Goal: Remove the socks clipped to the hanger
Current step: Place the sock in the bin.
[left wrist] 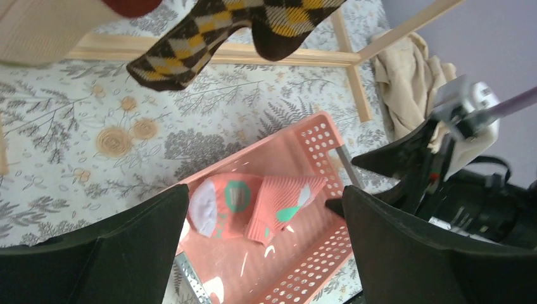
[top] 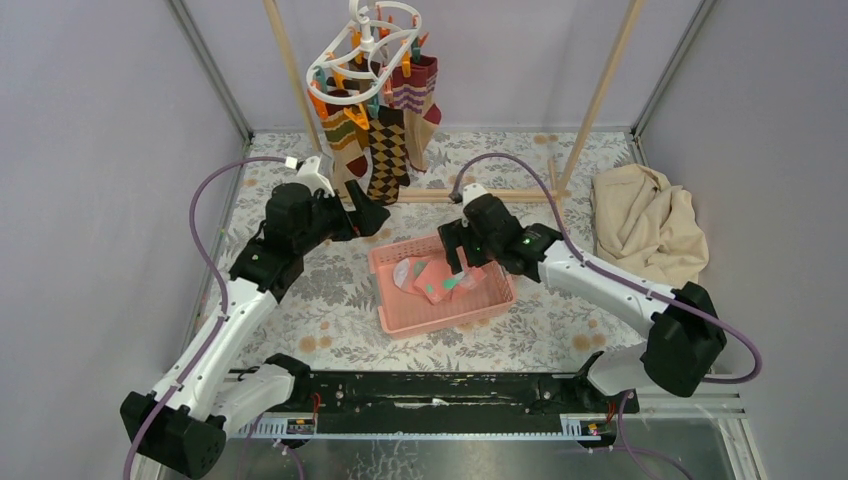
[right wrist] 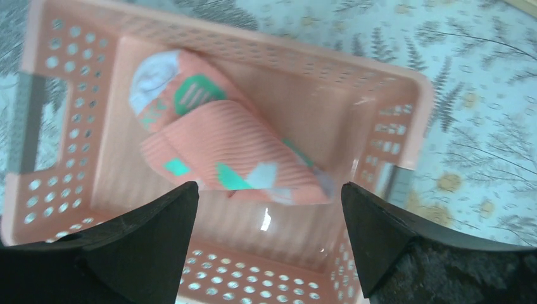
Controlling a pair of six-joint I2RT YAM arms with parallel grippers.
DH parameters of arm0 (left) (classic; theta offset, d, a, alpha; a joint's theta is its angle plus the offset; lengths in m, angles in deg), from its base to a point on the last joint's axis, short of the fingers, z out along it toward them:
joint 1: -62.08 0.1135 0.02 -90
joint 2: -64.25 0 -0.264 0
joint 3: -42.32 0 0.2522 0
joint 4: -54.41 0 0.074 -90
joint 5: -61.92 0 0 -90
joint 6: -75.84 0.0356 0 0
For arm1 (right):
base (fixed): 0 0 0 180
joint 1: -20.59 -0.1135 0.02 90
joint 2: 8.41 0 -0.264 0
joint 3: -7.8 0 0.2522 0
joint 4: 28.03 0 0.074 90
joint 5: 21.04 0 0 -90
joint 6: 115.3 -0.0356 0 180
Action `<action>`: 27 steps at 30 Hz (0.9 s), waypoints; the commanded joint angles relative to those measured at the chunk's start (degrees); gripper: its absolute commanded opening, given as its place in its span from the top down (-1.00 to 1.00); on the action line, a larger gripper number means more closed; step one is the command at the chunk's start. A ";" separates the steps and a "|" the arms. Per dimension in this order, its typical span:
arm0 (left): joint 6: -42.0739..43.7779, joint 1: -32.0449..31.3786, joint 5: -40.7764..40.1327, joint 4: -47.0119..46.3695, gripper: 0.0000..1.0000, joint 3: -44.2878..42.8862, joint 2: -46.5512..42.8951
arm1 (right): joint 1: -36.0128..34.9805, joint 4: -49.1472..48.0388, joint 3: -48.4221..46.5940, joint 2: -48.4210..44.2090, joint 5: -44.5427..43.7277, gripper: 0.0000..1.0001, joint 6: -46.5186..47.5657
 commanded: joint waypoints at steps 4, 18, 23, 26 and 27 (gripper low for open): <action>-1.79 -1.25 -7.63 0.50 -0.97 2.54 -0.86 | 10.57 -9.18 6.73 -0.18 5.80 -0.71 -2.83; -1.73 -1.63 -10.15 0.32 -0.97 3.98 0.63 | 12.75 -6.06 5.97 7.66 -6.41 -0.53 -3.34; -2.16 -1.75 -9.94 -0.99 -0.97 4.50 1.51 | 13.02 -3.94 7.90 3.07 -11.00 -0.52 -3.96; -2.29 -1.99 -9.90 -1.52 -0.97 4.55 2.41 | 13.24 -3.25 9.26 0.23 -11.10 -0.51 -5.03; -2.34 -2.08 -10.00 -1.69 -0.97 4.57 2.72 | 13.23 -2.81 9.51 -0.50 -10.98 -0.50 -5.46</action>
